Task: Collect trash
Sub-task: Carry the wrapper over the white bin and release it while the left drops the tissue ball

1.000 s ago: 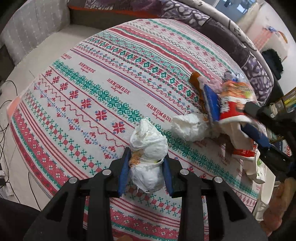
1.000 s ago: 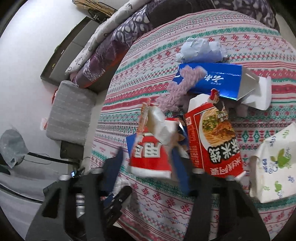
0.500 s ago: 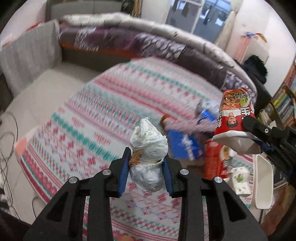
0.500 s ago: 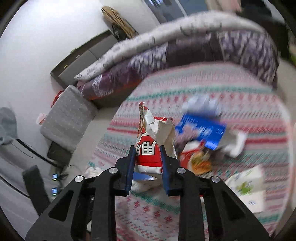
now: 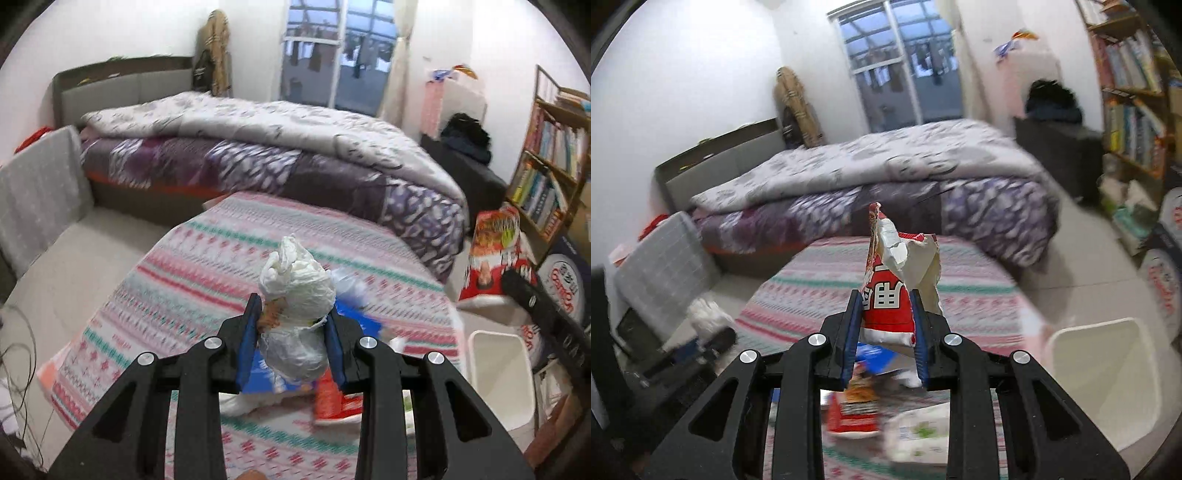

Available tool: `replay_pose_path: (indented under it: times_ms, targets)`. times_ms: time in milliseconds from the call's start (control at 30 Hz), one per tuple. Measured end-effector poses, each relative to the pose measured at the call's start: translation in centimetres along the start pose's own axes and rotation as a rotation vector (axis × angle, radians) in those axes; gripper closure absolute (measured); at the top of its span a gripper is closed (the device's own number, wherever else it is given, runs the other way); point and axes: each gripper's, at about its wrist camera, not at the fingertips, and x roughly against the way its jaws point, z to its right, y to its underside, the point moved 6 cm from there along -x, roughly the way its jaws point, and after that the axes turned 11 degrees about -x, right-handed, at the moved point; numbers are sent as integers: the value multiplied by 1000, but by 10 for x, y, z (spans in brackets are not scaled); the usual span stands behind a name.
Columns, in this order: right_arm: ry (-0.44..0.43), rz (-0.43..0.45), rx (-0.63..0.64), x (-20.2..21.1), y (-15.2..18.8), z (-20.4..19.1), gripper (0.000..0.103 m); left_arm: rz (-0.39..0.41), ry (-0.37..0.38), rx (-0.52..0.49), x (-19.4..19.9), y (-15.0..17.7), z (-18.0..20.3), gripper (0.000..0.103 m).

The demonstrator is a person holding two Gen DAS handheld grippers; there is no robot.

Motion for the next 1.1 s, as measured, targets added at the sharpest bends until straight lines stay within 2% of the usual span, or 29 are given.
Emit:
replay_pose_path:
  times_ms: [233,400,700,767,800,833,900,1100]
  targets:
    - [154,68,-42,19,-17,61,79,27,78,-81,-9,-34,61,70]
    - [273,93,-61,29,-20,105,79,21,141,-142,-20,-30,109,70]
    - [425,33,-179,31,-13,174,77,-21,240,-257,-39,-7,182,70]
    - [460,28,-219,35,-14,188,69,-30,269,-281,-40,-2,199,70]
    - [480,31,-249,39,-14,197,62,-36,286,-291,-40,1,207,70]
    - [492,35,-270,43,-14,202,45,-43,304,-302,-40,4,216,70]
    - [529,70,-317,55,-16,214,31,-57,332,-316,-42,8,230,70]
    - [572,130,-421,82,-23,243,15,-91,397,-342,-45,15,268,70]
